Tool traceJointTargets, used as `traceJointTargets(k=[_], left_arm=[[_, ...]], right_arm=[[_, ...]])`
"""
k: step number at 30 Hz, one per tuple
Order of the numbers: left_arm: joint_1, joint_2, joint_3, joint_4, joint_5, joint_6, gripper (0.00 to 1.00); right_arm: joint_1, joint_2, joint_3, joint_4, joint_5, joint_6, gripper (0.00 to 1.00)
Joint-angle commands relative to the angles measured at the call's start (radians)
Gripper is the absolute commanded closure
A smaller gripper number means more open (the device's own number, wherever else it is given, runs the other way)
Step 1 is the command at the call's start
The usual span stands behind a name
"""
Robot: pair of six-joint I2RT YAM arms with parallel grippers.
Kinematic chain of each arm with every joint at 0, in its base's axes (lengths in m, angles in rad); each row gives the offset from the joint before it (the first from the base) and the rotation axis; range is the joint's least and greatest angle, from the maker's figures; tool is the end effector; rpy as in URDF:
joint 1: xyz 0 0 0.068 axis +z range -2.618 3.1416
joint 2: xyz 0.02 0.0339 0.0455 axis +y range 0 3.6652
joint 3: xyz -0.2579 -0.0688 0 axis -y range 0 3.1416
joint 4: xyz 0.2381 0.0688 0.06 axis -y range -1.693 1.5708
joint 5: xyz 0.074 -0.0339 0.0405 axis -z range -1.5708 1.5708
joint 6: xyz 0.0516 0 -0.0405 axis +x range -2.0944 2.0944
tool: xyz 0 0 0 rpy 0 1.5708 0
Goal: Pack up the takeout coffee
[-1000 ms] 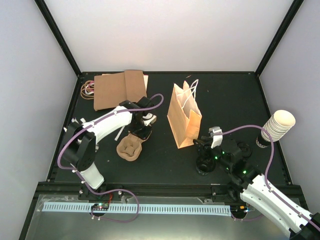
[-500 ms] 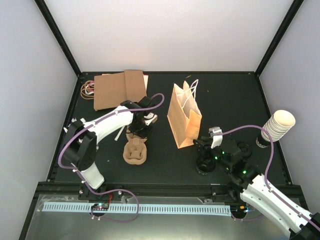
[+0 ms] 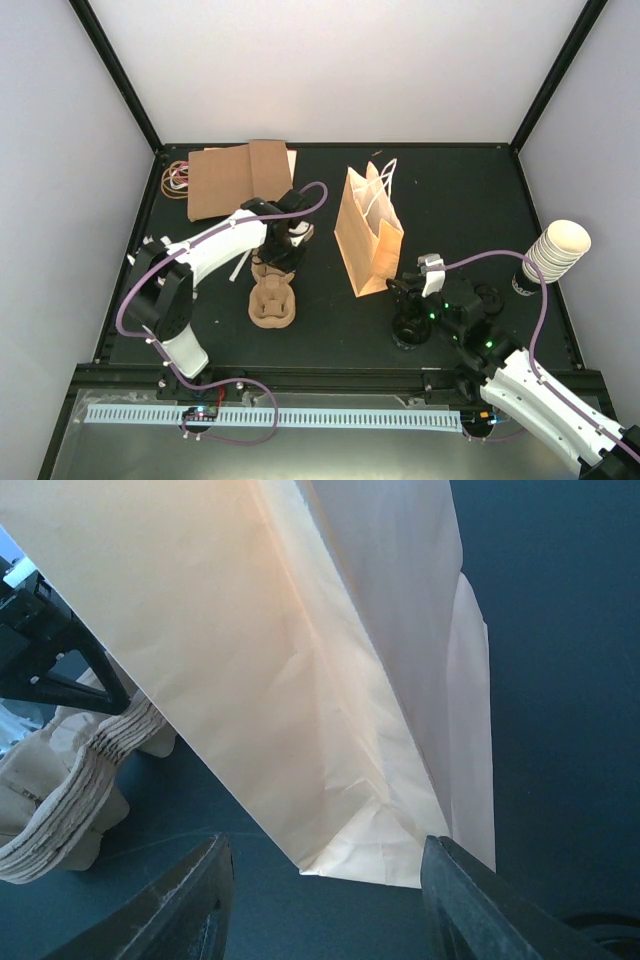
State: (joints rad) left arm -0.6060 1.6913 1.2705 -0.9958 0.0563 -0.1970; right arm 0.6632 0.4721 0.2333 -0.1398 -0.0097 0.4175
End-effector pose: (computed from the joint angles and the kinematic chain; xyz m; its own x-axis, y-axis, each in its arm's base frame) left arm 0.2549 -0.1802 0.2030 -0.9092 0.3923 -0.1397 0.4057 0.9101 -0.0846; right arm 0.1199 0.0943 0.1863 -0.5188 0.1093 -0.8479 -0.4511 0.8075 0.3800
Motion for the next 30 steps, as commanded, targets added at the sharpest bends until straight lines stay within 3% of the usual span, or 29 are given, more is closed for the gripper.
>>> traceJointTargets(k=[1,3,6,16,26,30], left_arm=[[-0.003,-0.007,0.038,-0.014,0.009,-0.005,0.87],[-0.003,-0.003,0.038,-0.020,0.008,-0.003,0.67],[-0.002,0.009,0.037,-0.022,0.001,0.000,0.64],[0.010,0.030,0.023,-0.022,0.006,0.007,0.73],[0.013,-0.003,0.020,-0.029,0.023,0.009,0.98],[0.014,-0.010,0.026,-0.038,0.025,0.008,0.98]], right_arm=[[0.005,-0.009,-0.009,0.033,0.010,-0.005,0.45],[0.005,-0.010,-0.009,0.031,0.010,-0.006,0.45],[0.005,-0.010,-0.009,0.031,0.010,-0.006,0.45],[0.004,-0.017,-0.011,0.027,0.013,-0.005,0.45],[0.006,-0.014,-0.011,0.031,0.013,-0.004,0.45],[0.006,-0.011,-0.010,0.031,0.013,-0.003,0.45]])
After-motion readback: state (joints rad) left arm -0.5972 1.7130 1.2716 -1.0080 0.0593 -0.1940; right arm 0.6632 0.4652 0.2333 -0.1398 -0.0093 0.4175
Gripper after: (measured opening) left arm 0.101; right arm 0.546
